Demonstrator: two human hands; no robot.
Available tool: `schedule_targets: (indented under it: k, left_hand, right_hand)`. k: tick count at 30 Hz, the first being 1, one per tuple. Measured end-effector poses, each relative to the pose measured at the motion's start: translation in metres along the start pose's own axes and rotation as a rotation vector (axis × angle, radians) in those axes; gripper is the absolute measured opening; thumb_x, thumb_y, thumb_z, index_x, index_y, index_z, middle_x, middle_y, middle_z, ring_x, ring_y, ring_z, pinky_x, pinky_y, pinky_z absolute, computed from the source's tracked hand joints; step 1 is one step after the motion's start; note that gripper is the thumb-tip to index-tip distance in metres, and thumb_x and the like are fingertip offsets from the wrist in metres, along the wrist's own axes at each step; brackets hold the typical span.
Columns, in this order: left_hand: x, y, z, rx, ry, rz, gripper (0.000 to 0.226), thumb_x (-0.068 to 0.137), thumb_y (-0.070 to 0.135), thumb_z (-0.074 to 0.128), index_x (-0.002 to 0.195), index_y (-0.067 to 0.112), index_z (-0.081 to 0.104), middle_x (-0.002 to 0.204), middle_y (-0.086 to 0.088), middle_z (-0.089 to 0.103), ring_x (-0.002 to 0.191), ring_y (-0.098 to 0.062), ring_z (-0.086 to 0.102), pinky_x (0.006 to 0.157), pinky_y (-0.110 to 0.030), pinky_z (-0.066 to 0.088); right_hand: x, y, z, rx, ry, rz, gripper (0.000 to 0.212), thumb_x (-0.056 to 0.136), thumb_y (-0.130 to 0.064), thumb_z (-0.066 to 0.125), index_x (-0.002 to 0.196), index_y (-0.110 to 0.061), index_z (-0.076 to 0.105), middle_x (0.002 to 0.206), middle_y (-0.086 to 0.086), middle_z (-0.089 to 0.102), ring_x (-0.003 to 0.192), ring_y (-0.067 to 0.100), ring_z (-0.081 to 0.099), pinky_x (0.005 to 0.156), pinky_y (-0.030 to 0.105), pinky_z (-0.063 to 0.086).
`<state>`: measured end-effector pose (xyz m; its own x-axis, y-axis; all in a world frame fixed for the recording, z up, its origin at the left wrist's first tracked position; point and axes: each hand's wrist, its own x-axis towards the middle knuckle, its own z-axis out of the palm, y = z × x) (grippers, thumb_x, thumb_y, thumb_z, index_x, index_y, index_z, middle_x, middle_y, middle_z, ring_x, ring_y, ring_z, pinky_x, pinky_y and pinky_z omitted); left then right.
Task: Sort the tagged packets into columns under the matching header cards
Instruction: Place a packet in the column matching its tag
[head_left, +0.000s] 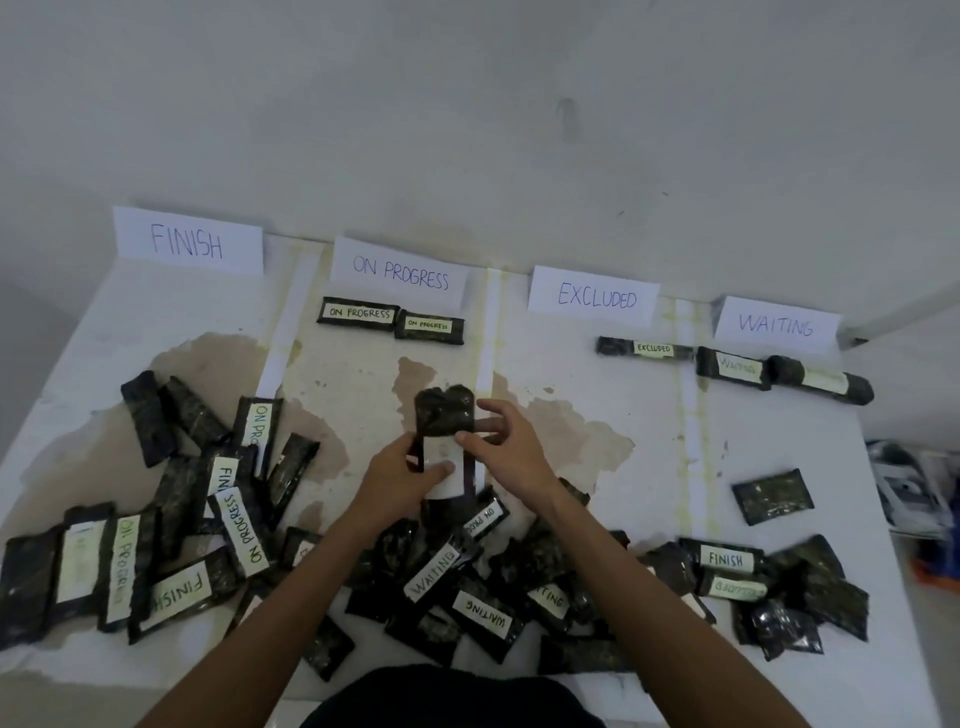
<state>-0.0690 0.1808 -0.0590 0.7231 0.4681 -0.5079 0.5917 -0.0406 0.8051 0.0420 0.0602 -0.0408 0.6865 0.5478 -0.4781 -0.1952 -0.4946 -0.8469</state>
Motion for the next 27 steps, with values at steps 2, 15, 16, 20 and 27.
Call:
schedule_targets:
  k: [2,15,16,20,27]
  left_hand:
    - [0.002,0.007,0.01,-0.187,0.051,-0.083,0.027,0.084,0.022,0.065,0.11,0.016,0.059,0.101,-0.004,0.068,0.087,-0.015,0.065,0.068,-0.028,0.055]
    - [0.003,0.057,0.082,0.081,-0.146,0.075,0.036,0.083,0.036,0.063,0.117,0.024,0.055,0.104,0.005,0.063,0.095,-0.012,0.06,0.08,-0.029,0.05]
    - [0.003,0.064,0.089,0.169,-0.161,0.115,0.04,0.083,0.039,0.063,0.119,0.025,0.053,0.106,0.005,0.061,0.097,-0.013,0.058,0.082,-0.031,0.049]
    - [0.013,0.083,0.124,0.461,-0.183,0.242,0.058,0.081,0.047,0.06,0.131,0.024,0.043,0.122,0.002,0.054,0.111,-0.017,0.052,0.09,-0.035,0.044]
    - [0.031,0.121,0.211,0.564,-0.197,0.365,0.056,0.085,0.033,0.059,0.136,0.02,0.038,0.132,-0.004,0.05,0.122,-0.022,0.043,0.098,-0.037,0.039]
  right_hand:
    - [-0.007,0.002,-0.001,-0.095,-0.017,-0.045,0.055,0.08,-0.031,0.072,0.127,-0.027,0.045,0.113,-0.003,0.06,0.096,0.014,0.063,0.082,0.035,0.057]
    - [-0.04,0.026,-0.083,-0.58,0.182,-0.274,0.081,0.071,-0.029,0.071,0.141,-0.019,0.031,0.123,0.007,0.047,0.104,0.023,0.051,0.079,0.033,0.048]
    - [-0.042,0.03,-0.099,-0.605,0.171,-0.277,0.081,0.071,-0.027,0.071,0.141,-0.017,0.031,0.126,0.009,0.046,0.108,0.024,0.05,0.084,0.034,0.046]
    - [-0.05,0.047,-0.172,-0.693,0.117,-0.247,0.079,0.073,-0.022,0.071,0.141,-0.013,0.032,0.129,0.012,0.045,0.112,0.031,0.049,0.089,0.04,0.046]
    - [-0.059,0.086,-0.299,-0.863,0.179,-0.18,0.077,0.069,-0.012,0.07,0.139,-0.011,0.037,0.132,0.011,0.046,0.118,0.032,0.041,0.098,0.041,0.034]
